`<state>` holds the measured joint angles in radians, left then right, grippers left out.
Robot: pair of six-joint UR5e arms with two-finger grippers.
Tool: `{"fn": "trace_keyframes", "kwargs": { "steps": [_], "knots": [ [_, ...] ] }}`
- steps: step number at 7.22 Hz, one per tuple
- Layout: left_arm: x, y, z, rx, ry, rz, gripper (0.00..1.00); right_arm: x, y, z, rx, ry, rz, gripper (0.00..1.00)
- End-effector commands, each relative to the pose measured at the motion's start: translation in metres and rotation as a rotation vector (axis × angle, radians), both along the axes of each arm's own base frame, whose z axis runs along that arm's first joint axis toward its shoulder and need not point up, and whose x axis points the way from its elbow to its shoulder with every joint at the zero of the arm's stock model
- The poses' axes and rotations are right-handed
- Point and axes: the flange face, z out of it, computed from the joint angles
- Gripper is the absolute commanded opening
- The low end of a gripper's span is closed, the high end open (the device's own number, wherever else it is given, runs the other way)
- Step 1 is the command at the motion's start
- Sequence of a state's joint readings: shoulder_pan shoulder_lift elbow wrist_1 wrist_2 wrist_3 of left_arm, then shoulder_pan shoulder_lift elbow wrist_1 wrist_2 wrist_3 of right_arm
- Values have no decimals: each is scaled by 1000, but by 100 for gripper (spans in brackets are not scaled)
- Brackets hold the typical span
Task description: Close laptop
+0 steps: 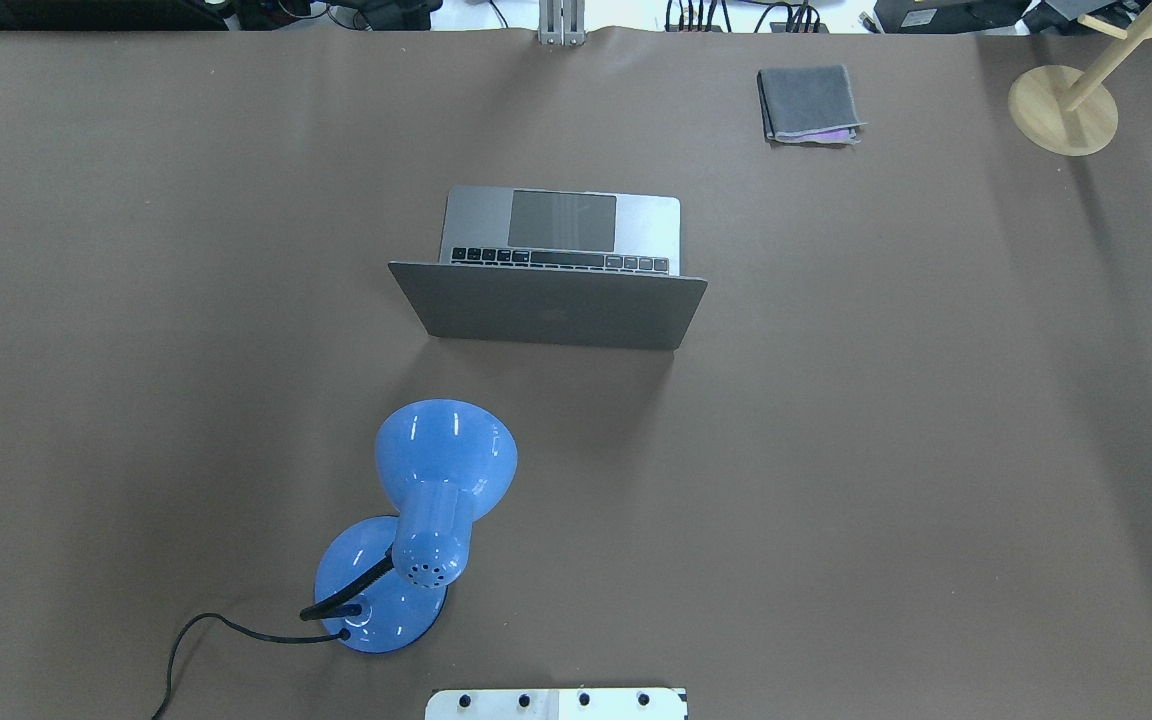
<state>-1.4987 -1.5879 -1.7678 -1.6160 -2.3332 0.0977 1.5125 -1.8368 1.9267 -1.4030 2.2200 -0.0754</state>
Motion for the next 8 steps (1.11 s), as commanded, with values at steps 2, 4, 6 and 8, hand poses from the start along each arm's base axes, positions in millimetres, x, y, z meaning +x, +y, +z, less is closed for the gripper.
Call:
{"fn": "trace_keyframes", "kwargs": {
  "steps": [2,4,6,8],
  "knots": [
    [3,-36,-14,169,29,-43,99,-4,-17,-22,62,-47,-5,99],
    [5,-36,-35,265,48,-46,99,-28,-28,-47,23,-186,3,99],
    [34,-35,-59,246,184,2,98,-88,-30,-76,-47,-295,83,99],
    [95,-27,-98,184,330,-26,90,-145,-19,-103,-72,-410,98,90]
  ]
}}
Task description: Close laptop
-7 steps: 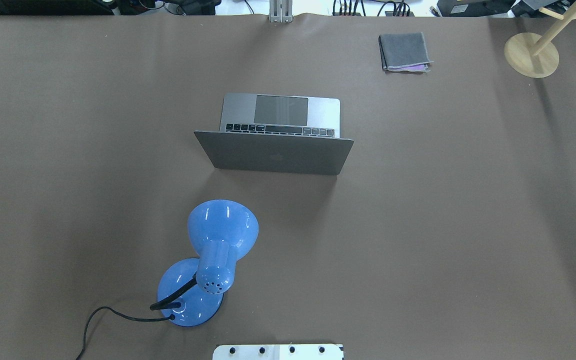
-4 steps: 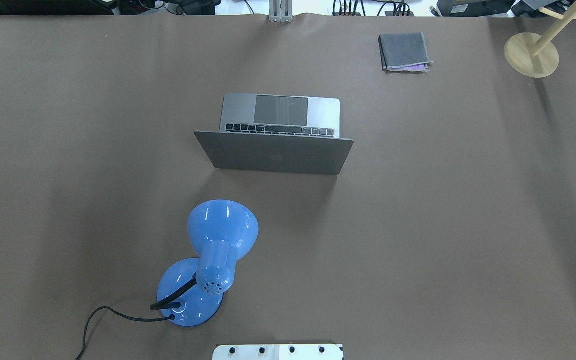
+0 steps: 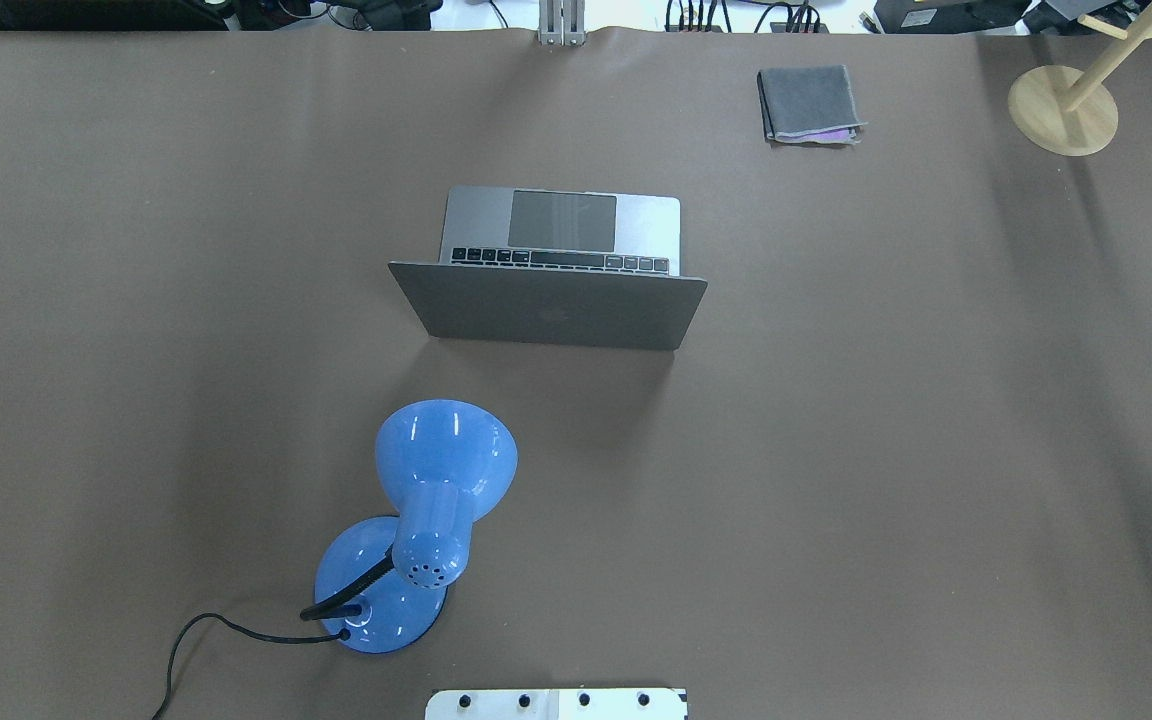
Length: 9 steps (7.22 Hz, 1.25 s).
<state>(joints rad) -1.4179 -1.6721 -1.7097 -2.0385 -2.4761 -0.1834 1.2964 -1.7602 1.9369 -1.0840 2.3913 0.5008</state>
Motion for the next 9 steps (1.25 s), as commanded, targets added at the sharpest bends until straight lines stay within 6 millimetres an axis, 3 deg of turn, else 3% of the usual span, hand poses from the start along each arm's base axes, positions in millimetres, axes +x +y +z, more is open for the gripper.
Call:
{"fn": "trace_keyframes", "kwargs": {
  "steps": [1,2,3,4,5,6,7,8,9],
  "knots": [
    [80,17,-42,-73,181,6,82,-55,15,-38,-48,-122,-4,64],
    [124,27,-68,-137,272,19,52,-73,23,-57,-86,-152,-11,44],
    [162,36,-89,-203,332,40,7,-91,30,-92,-159,-207,17,21],
    [185,46,-96,-195,373,21,0,-111,38,-118,-193,-242,16,0],
    [208,54,-109,-257,412,24,0,-127,49,-133,-188,-248,8,0],
    [239,57,-137,-306,451,53,0,-143,48,-153,-264,-291,28,0],
    [261,69,-148,-355,468,85,0,-163,47,-176,-307,-330,40,0],
    [274,74,-153,-377,473,103,0,-182,58,-187,-318,-337,53,0],
    [286,80,-163,-390,482,124,0,-202,67,-209,-309,-365,68,0]
  ]
}}
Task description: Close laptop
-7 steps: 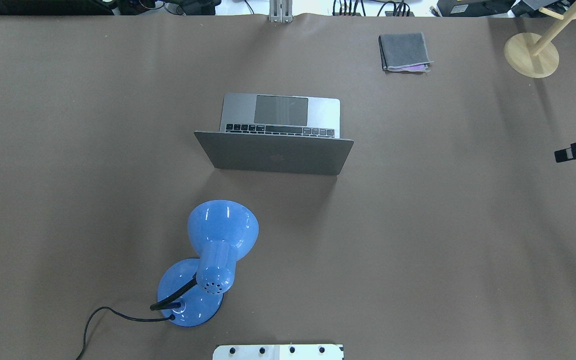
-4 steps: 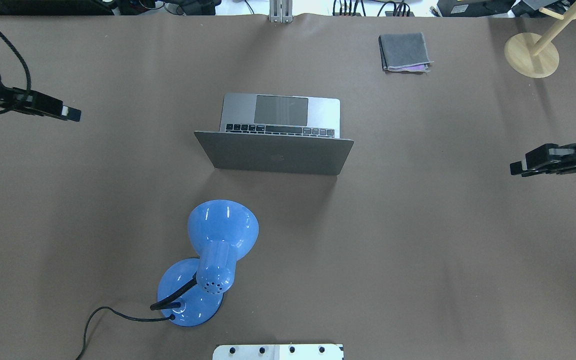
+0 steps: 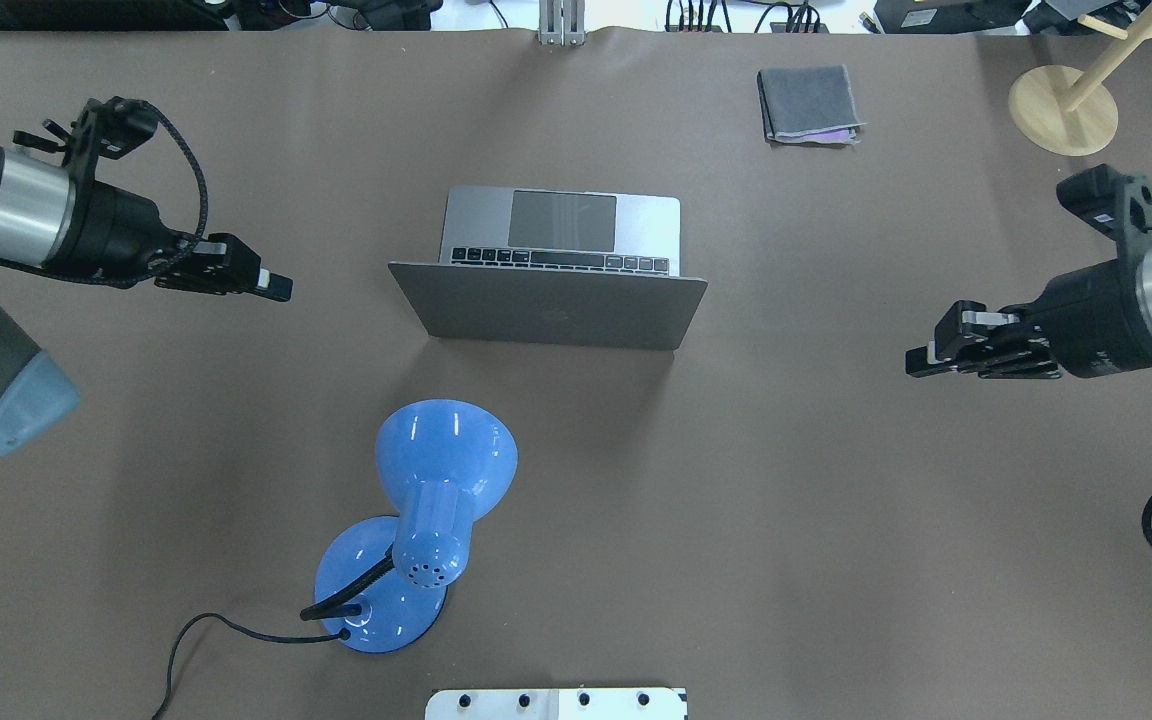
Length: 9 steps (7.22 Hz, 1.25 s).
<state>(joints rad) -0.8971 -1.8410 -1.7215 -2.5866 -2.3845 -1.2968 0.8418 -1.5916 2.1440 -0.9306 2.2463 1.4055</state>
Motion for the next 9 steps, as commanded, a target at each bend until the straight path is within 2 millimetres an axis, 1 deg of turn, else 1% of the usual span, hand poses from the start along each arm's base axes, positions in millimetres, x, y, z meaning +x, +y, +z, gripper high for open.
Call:
{"fn": "trace_keyframes", "kwargs": {
  "steps": [1,2,3,4,5,6,8,9],
  "knots": [
    [30,10,-29,-50,39,40,0,-45,15,-43,-12,-55,37,0],
    [51,21,-39,-49,50,32,0,-65,16,-59,-3,-50,66,0],
    [77,35,-42,-66,54,21,0,-84,13,-78,-9,-21,81,0],
    [90,39,-57,-73,71,16,0,-103,14,-99,-13,-10,97,0],
    [91,38,-57,-77,72,13,0,-128,16,-118,-23,6,136,0],
    [91,37,-59,-75,74,12,0,-139,13,-126,-27,26,147,0],
    [94,35,-64,-74,75,12,0,-161,-5,-117,-35,66,187,0],
    [94,34,-64,-75,74,11,0,-166,-10,-110,-39,84,195,0]
  ]
}}
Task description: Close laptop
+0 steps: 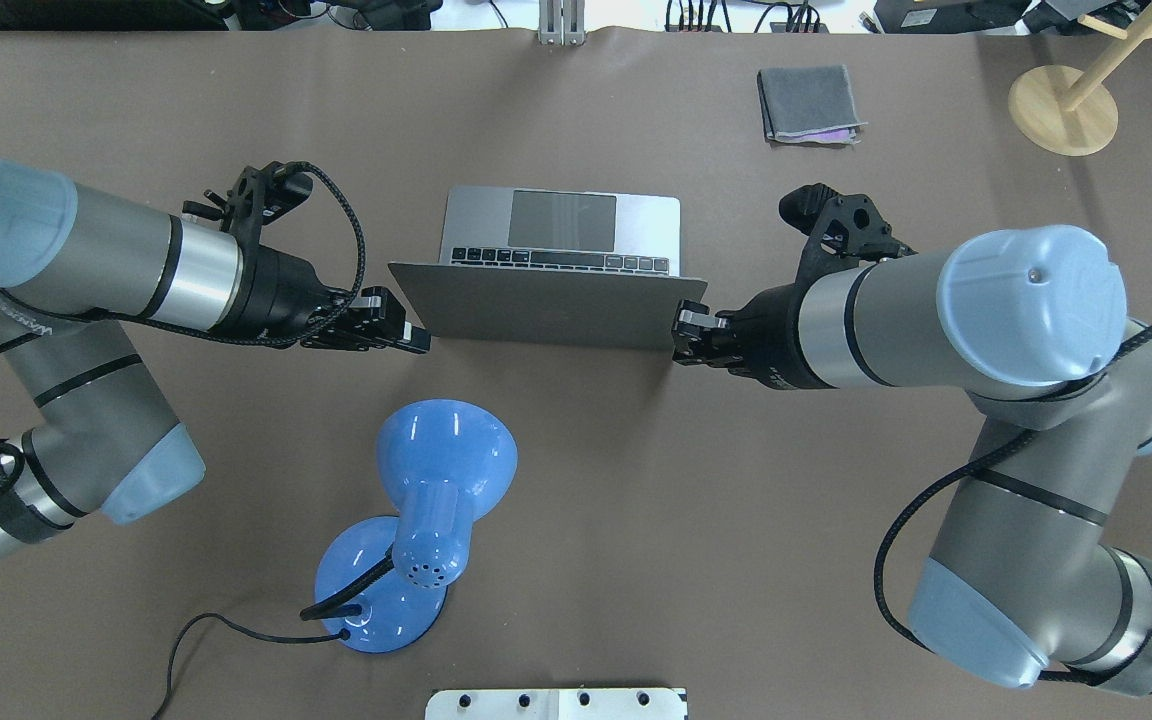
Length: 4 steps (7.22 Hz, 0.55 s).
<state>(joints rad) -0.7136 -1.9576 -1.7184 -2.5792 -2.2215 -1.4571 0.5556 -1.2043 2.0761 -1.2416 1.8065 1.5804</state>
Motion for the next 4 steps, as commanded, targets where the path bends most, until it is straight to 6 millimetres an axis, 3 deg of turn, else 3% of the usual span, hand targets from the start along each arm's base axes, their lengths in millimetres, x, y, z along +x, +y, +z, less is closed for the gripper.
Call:
{"fn": "trace_keyframes", "kwargs": {
  "steps": [1,4],
  "knots": [
    [0,-1,-1,-1,-1,-3,0,-16,-15,10,-10,44,34,0],
    [1,-9,-4,4,0,-64,0,-18,-26,14,-15,57,52,0]
  ]
}}
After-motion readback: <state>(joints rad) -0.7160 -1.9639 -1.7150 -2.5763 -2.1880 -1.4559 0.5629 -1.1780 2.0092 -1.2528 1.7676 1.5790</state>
